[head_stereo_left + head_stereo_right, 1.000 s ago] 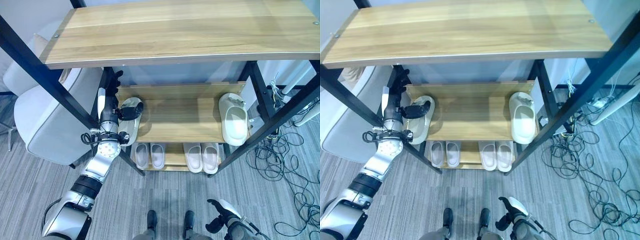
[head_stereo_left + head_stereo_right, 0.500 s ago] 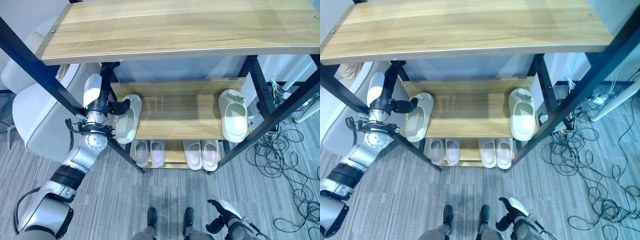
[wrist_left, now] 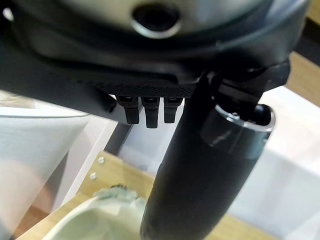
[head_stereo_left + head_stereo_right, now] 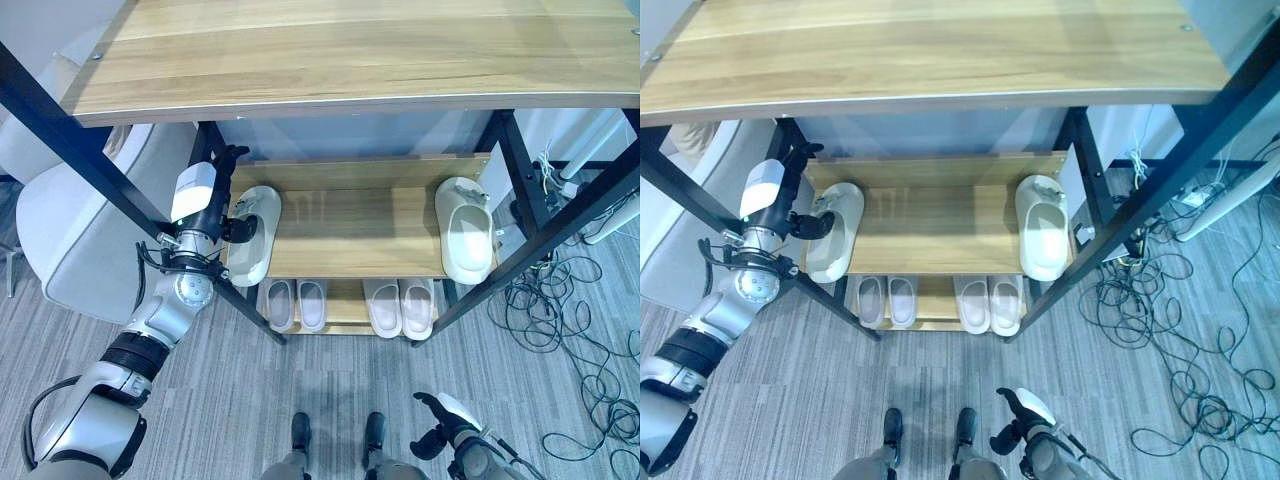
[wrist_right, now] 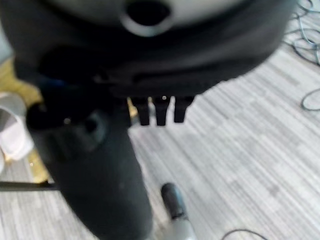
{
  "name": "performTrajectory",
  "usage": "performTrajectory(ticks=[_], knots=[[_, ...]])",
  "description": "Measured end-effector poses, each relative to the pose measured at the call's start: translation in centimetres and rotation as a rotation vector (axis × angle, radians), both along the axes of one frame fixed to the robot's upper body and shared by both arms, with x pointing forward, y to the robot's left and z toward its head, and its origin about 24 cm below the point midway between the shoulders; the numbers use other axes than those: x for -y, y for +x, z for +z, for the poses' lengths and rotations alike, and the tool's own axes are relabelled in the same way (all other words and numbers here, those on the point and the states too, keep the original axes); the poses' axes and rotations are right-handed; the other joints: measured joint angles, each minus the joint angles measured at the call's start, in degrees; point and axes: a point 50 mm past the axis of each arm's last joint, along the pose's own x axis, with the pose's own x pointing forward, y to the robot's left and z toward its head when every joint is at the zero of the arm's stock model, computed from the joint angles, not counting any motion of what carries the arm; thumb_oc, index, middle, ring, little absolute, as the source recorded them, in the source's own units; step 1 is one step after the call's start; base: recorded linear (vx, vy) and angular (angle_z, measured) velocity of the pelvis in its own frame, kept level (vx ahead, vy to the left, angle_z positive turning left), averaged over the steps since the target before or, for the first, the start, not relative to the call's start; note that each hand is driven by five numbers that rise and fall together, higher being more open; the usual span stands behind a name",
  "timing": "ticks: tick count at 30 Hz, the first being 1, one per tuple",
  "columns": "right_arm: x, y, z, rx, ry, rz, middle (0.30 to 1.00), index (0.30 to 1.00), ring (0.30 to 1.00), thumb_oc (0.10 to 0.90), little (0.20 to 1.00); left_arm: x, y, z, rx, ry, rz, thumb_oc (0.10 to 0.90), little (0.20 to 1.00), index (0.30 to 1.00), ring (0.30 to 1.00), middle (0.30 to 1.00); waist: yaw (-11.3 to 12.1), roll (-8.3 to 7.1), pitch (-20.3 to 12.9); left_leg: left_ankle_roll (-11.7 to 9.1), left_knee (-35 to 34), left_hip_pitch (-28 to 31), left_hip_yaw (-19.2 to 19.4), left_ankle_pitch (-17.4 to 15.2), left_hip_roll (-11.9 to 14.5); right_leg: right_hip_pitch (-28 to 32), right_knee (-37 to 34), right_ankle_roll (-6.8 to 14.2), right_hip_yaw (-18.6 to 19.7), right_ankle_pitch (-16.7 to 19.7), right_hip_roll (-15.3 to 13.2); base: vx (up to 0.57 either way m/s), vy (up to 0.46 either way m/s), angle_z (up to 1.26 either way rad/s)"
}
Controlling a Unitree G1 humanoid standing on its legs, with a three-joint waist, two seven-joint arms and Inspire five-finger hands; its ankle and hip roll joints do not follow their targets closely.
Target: Arrange the slippers neatly on the shoe rack.
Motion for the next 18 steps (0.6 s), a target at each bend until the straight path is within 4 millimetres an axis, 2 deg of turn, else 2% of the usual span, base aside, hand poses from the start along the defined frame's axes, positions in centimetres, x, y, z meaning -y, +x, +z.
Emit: performTrajectory(ticks=[2, 4, 10, 18], knots=[[0.0, 0.0, 0.0, 0.001, 0.001, 0.000, 0.900, 0.900, 0.900, 0.800, 0.900, 0.1, 0.0, -0.1, -0.003, 0.018, 0.001, 0.800, 0.900, 0.900, 0.900, 0.900, 0.01, -0.11, 0.07, 0.00, 0.00, -0.14, 0.01, 0.00, 0.01, -0.16, 0.00, 0.00, 0.02, 0.00, 0.01, -0.01, 0.007, -0.02], [-0.2, 0.4, 0.3, 0.020, 0.008, 0.008, 0.900, 0.900, 0.900, 0.800, 0.900, -0.5, -0.1, 0.0, -0.009, 0.111, 0.008, 0.800, 0.900, 0.900, 0.900, 0.900, -0.39, -0.65, 0.41, 0.02, 0.00, -0.73, 0.08, 0.01, 0.09, -0.82, 0.23, -0.30, 0.15, 0.25, 0.11, -0.02, 0.012, -0.04], [-0.2, 0.6, 0.5, 0.030, 0.009, 0.013, 0.900, 0.900, 0.900, 0.800, 0.900, -0.7, -0.1, -0.4, -0.025, 0.175, 0.016, 0.800, 0.900, 0.900, 0.900, 0.900, -0.61, -1.44, 0.89, 0.02, 0.01, -1.27, 0.08, 0.01, 0.25, -1.43, 0.38, -0.62, 0.17, 0.49, 0.29, 0.00, 0.000, 0.00], [-0.6, 1.0, 0.6, 0.035, 0.021, 0.030, 0.900, 0.900, 0.900, 0.800, 0.900, -1.1, 1.0, 0.3, -0.051, 0.249, 0.051, 0.800, 0.900, 0.900, 0.900, 0.900, -1.27, -2.92, 1.80, 0.02, 0.01, -1.45, 0.09, 0.02, 0.51, -1.63, 0.38, -0.84, 0.16, 0.65, 0.56, 0.00, 0.000, 0.00]])
